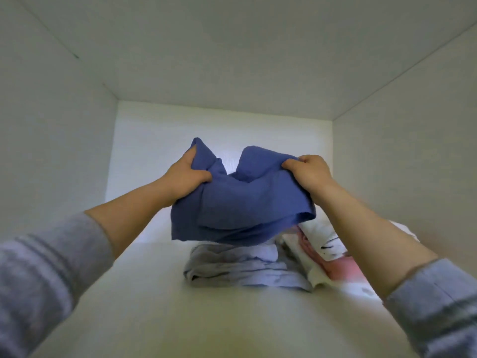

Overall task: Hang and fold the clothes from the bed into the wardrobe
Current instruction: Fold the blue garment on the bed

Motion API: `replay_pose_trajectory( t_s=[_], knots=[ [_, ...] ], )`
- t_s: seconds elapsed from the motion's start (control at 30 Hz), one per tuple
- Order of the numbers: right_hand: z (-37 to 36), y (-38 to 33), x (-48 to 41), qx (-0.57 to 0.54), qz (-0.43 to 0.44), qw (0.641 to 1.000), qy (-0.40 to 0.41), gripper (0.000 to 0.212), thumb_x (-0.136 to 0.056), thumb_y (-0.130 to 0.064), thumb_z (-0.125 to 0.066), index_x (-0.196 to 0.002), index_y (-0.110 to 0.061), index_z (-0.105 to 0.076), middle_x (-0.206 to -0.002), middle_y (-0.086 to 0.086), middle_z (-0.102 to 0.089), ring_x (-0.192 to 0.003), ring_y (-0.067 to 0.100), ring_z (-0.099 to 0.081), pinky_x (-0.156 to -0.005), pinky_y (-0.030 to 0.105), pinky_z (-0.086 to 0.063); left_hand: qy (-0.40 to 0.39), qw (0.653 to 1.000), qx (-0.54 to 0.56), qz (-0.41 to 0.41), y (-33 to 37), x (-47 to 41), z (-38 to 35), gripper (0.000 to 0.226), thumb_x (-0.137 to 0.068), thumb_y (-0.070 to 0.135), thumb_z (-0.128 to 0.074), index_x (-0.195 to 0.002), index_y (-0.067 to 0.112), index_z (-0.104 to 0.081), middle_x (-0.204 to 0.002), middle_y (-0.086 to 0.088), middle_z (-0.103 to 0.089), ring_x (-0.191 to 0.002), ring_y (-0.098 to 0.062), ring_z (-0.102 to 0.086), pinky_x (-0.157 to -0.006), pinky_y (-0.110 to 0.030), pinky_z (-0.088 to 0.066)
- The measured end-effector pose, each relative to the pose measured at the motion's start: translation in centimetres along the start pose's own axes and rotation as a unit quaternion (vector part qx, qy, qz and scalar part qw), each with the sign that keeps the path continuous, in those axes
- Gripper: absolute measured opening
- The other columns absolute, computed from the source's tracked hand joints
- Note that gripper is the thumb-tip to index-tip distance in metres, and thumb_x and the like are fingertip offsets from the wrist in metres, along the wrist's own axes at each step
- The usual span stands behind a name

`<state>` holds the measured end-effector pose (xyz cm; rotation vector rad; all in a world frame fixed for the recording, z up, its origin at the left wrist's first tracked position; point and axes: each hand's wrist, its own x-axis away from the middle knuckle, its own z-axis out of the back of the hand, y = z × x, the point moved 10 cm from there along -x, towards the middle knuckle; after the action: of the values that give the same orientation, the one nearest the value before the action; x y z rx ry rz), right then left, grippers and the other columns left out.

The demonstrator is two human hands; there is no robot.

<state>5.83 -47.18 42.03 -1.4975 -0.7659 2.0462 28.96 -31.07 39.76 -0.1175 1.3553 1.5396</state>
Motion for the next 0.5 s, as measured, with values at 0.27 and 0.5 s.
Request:
replay_pose_trajectory(
  t_s=[0.27, 0.5],
  knots=[
    [-9.0, 15.9, 1.3, 0.257, -0.176, 0.91, -0.275, 0.013, -0.092, -0.017, -0.059, -0.097, -0.006, -0.057, -0.101, 0.018, -0.053, -0.083, 0.024, -0.053, -0.06, 0.026, -0.041, -0.16, 0.932, -0.015, 0.324, -16.5, 2.1, -8.4, 0.049, -0.086, 0.029, -0.072, -0.119, -0.005, -0.057, -0.108, -0.023, -0.069, -0.092, -0.034, -0.067, -0.076, -0.042, -0.058],
    [-8.7, 12.4, 1.6, 0.355, -0.066, 0.907, -0.215, 0.048, -0.092, -0.029, -0.059, -0.129, 0.001, -0.055, -0.133, 0.017, -0.057, -0.118, 0.029, -0.056, -0.088, 0.027, -0.043, -0.113, 0.945, -0.089, 0.294, -17.0, 1.5, -6.2, 0.041, -0.091, 0.04, -0.063, -0.098, -0.001, -0.059, -0.082, -0.013, -0.066, -0.072, -0.025, -0.062, -0.058, -0.03, -0.052]
  ],
)
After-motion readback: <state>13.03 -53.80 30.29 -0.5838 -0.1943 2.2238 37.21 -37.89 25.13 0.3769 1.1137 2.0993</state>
